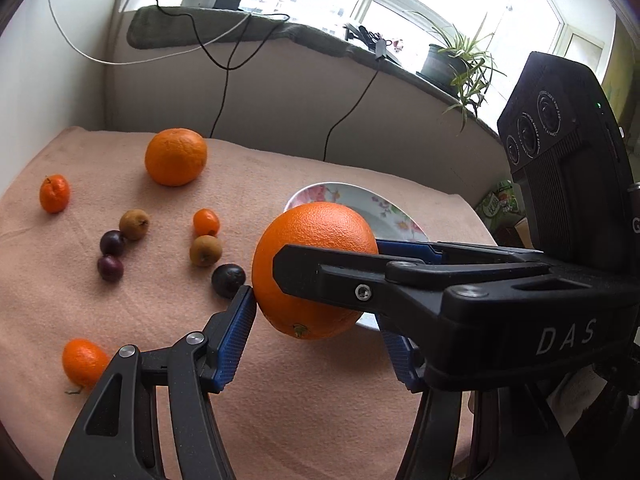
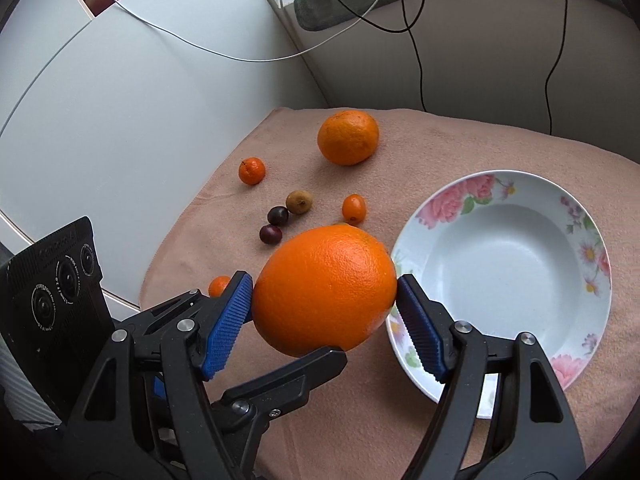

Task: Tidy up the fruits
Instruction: 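Lift the large orange with the right tool and release it onto the plate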

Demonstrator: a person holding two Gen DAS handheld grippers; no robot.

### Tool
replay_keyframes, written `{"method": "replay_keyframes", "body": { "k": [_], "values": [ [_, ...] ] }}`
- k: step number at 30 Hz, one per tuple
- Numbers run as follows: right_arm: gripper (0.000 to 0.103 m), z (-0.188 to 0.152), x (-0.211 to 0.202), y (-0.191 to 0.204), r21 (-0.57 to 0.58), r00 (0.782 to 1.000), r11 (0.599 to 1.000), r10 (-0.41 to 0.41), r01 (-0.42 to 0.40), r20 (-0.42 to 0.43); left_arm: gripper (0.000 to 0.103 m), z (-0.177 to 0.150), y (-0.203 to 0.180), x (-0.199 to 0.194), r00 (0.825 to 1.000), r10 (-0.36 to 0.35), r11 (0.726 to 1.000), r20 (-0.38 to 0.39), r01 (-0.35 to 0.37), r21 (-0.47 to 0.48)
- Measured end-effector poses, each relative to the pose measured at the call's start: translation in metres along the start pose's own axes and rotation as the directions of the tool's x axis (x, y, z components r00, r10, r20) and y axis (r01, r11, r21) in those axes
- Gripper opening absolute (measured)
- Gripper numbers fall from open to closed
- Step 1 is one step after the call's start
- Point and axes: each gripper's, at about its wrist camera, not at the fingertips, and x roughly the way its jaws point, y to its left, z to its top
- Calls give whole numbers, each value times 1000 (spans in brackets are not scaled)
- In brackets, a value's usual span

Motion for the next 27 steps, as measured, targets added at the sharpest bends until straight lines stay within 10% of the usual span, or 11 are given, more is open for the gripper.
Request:
{"method": "replay_keyframes", "body": {
  "k": [27],
  "values": [
    [84,-24,-46,-50,122,983,985,-134,119,122,60,-4,-42,26,997,-13,993,-77,22,114]
  ]
}}
